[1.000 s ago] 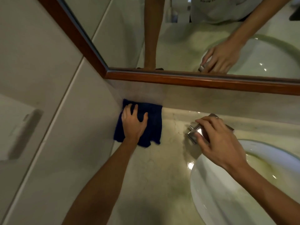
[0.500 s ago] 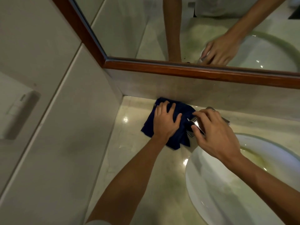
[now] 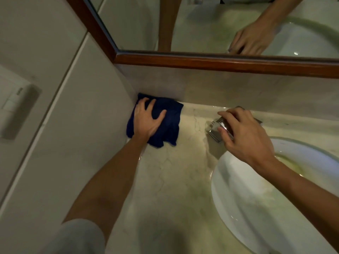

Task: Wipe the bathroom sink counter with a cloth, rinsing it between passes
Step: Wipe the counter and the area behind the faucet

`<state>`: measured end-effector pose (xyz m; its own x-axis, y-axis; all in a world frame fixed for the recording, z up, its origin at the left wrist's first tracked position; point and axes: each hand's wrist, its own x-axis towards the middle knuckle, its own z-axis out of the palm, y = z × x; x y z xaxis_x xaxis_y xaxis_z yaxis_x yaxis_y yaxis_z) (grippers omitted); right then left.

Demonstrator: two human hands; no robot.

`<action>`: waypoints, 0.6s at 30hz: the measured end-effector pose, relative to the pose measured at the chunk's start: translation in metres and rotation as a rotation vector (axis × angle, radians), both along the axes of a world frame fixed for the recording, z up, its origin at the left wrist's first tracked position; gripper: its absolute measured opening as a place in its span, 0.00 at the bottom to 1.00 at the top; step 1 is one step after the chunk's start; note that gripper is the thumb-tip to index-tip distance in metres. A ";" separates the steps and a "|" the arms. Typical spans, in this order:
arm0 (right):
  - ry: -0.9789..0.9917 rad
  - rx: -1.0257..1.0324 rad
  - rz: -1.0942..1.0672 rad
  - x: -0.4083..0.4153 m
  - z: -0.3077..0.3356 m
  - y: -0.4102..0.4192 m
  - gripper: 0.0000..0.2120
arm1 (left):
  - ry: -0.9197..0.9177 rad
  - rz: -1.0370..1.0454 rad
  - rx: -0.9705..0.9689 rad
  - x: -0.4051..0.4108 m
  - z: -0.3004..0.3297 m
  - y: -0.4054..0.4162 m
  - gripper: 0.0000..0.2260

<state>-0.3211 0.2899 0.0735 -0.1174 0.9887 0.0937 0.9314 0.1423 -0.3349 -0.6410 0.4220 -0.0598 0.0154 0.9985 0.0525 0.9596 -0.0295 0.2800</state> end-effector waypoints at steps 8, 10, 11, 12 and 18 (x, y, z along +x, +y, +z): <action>-0.006 0.020 0.025 0.001 -0.001 0.000 0.21 | -0.058 -0.038 -0.040 -0.002 0.014 -0.039 0.36; 0.014 0.029 0.029 0.002 -0.001 -0.001 0.20 | -0.060 -0.016 -0.056 -0.006 0.016 -0.062 0.36; 0.021 0.034 0.034 0.002 -0.002 0.000 0.20 | -0.056 -0.004 -0.067 -0.010 0.017 -0.076 0.36; 0.023 0.038 0.041 0.002 -0.002 0.000 0.20 | -0.050 0.003 -0.074 -0.013 0.018 -0.092 0.36; 0.029 0.052 0.073 0.006 -0.002 -0.001 0.19 | -0.070 0.070 -0.107 -0.040 0.020 -0.208 0.34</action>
<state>-0.3151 0.2886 0.0719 -0.1851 0.9713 0.1491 0.9081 0.2271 -0.3518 -0.6808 0.2140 -0.0400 -0.0549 0.9969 -0.0562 0.9363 0.0710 0.3438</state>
